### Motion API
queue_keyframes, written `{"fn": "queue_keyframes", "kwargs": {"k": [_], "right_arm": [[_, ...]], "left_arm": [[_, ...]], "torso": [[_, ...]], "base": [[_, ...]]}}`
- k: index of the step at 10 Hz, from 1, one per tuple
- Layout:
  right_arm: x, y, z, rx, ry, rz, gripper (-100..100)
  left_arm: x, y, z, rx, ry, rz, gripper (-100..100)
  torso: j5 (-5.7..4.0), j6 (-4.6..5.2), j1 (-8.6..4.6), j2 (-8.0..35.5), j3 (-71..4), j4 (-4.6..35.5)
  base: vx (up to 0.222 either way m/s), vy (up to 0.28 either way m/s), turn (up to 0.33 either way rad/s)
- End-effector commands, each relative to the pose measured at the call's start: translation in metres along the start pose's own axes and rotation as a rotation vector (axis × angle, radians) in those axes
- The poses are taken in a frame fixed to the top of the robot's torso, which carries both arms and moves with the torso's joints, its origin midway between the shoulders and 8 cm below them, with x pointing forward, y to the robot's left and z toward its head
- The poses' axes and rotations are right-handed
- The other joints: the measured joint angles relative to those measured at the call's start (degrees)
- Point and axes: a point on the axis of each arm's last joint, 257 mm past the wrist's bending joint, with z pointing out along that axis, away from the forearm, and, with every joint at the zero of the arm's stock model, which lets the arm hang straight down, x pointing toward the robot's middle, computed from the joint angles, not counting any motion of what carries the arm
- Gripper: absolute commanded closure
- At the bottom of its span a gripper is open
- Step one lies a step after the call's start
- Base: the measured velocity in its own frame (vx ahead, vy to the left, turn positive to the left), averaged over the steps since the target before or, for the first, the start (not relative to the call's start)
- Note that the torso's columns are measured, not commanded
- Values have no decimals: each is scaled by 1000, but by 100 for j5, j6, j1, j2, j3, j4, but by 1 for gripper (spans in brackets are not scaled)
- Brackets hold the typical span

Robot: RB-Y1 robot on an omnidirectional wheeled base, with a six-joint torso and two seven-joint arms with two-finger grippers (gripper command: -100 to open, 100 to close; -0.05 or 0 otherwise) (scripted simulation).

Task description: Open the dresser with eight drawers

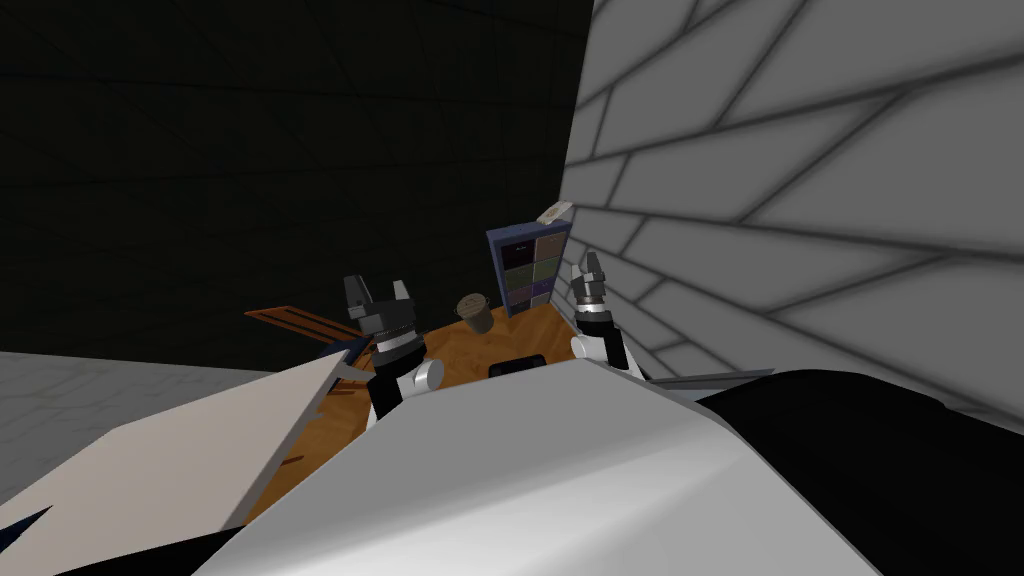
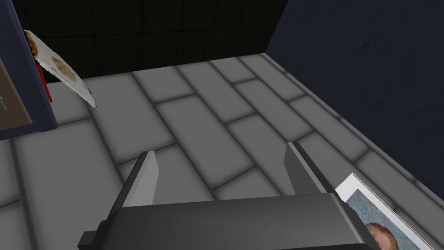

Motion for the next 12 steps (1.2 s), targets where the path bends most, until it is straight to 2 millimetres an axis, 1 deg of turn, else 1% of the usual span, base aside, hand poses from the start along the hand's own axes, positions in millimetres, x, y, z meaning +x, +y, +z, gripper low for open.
{"fn": "queue_keyframes", "kwargs": {"k": [1,3,9,10,11,12], "right_arm": [[0,0,0,0,0,0,0],[0,0,0,0,0,0,0],[0,0,0,0,0,0,0],[2,0,1,-11,33,-71,-100],[3,-1,1,-17,46,-114,-100],[3,-1,2,-25,58,-160,-100]], "left_arm": [[0,0,0,0,0,0,0],[0,0,0,0,0,0,0],[0,0,0,0,0,0,0],[0,0,0,0,0,0,0],[0,0,0,0,0,0,0],[0,0,0,0,0,0,0]], "torso": [[0,0,0,232,-467,235],[0,0,0,1003,-2014,1006],[0,0,0,3539,-7073,3537],[0,0,0,3962,-7919,3960],[1,-1,3,4149,-8317,4148],[1,0,4,4199,-8431,4203]], "base": [[0,0,0],[0,0,0],[0,0,0],[24,11,43],[37,17,53],[48,14,38]]}}
